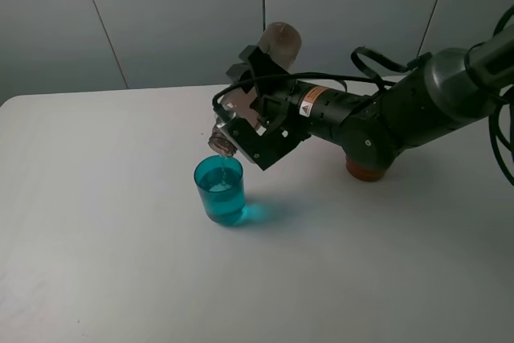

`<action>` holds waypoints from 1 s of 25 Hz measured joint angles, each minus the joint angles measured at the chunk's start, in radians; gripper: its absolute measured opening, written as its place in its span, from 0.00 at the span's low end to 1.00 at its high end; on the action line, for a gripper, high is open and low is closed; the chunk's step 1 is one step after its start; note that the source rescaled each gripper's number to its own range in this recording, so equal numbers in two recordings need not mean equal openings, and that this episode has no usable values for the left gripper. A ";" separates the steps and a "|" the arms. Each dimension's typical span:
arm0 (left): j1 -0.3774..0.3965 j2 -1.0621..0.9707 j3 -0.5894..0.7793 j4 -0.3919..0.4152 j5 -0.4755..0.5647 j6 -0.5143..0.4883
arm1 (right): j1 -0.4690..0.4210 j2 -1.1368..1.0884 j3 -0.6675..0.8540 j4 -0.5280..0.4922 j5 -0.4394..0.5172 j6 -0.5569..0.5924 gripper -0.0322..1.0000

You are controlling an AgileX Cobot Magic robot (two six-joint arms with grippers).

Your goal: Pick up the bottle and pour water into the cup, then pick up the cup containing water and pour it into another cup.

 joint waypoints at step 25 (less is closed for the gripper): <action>0.000 0.000 0.000 0.000 0.000 0.000 | 0.032 -0.078 -0.236 -0.305 0.131 1.658 0.03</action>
